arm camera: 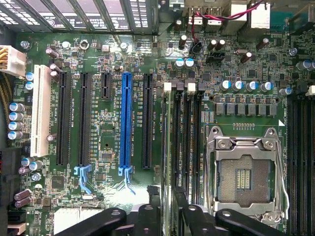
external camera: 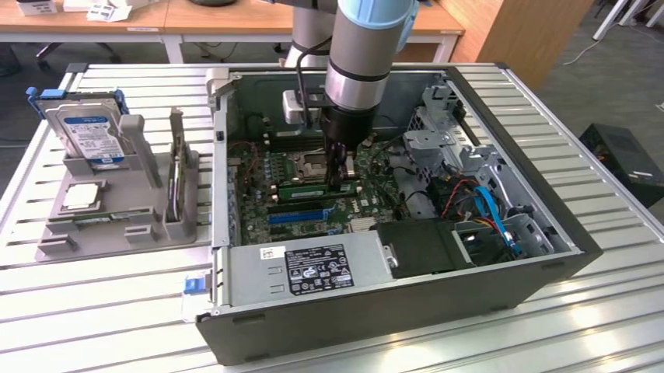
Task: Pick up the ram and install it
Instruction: 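Insert the ram into the slot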
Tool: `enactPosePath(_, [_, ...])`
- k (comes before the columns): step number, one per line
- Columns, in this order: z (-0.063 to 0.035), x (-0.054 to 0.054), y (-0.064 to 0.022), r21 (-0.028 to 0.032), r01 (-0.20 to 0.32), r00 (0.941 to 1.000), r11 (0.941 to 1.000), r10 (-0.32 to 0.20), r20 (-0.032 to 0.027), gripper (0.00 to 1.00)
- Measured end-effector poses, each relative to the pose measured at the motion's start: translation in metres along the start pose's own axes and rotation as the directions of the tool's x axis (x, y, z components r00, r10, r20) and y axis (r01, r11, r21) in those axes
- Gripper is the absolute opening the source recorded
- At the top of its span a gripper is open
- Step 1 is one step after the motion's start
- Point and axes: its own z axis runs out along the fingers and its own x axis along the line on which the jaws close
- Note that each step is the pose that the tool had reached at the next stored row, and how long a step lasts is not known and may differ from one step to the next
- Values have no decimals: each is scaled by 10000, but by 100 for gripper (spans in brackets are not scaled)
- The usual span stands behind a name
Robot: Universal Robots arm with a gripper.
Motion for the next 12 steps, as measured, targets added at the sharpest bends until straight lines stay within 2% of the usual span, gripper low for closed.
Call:
enactPosePath(5, [-91, 0, 4, 1, -1, 10000, 10000, 1, 1, 25])
enactPosePath(12, [-334, 1, 15, 1, 0, 10000, 10000, 0, 1, 25])
